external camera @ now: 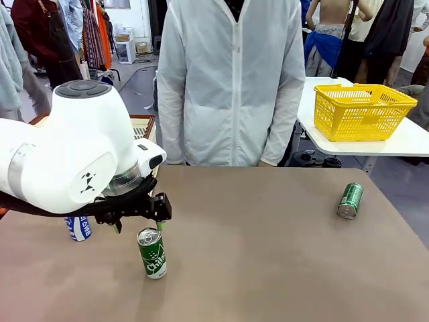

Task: Place the drinks into the Shopping basket.
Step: Pick up one drink and place it into the Shopping basket.

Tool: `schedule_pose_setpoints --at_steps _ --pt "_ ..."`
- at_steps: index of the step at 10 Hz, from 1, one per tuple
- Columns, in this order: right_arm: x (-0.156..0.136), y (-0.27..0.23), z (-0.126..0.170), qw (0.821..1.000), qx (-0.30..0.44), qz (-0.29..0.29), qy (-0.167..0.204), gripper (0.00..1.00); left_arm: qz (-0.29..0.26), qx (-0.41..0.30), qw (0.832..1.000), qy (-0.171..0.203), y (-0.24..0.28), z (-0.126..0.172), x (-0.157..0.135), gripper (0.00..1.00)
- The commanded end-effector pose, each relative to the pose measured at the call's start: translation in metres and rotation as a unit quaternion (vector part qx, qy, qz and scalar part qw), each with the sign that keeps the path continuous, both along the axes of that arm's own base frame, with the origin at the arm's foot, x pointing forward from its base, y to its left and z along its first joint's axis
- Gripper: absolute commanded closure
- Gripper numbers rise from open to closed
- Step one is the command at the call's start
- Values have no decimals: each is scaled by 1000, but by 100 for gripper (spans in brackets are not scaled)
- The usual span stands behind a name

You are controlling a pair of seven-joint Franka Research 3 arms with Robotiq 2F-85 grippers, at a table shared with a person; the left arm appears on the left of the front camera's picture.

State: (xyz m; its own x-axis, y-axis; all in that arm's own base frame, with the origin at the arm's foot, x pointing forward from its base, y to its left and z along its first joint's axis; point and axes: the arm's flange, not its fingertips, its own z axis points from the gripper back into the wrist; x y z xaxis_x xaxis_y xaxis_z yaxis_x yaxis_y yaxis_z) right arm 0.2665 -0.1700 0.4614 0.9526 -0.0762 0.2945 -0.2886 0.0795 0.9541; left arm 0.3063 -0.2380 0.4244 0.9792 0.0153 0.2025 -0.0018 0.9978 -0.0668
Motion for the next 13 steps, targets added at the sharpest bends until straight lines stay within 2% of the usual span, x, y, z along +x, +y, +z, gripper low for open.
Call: schedule_pose_setpoints --at_steps 1,8,9,10,11,13 --pt "1 -1 5 1000 5 -2 -2 0 8 -5 1000 14 -4 -1 3 0" --pt "1 -1 5 1000 5 -2 -2 0 -21 -12 997 72 -11 -32 13 0" --pt "1 -1 5 1000 5 -2 -2 0 -18 -9 997 73 -12 -34 13 36" --pt "1 -1 5 1000 5 -2 -2 0 -19 -8 997 74 -13 -35 15 95" --pt "1 -1 5 1000 5 -2 -2 0 -21 -8 997 72 -13 -36 15 100" --pt "1 -1 5 1000 5 -2 -2 0 -22 -7 997 76 -14 -38 16 100"
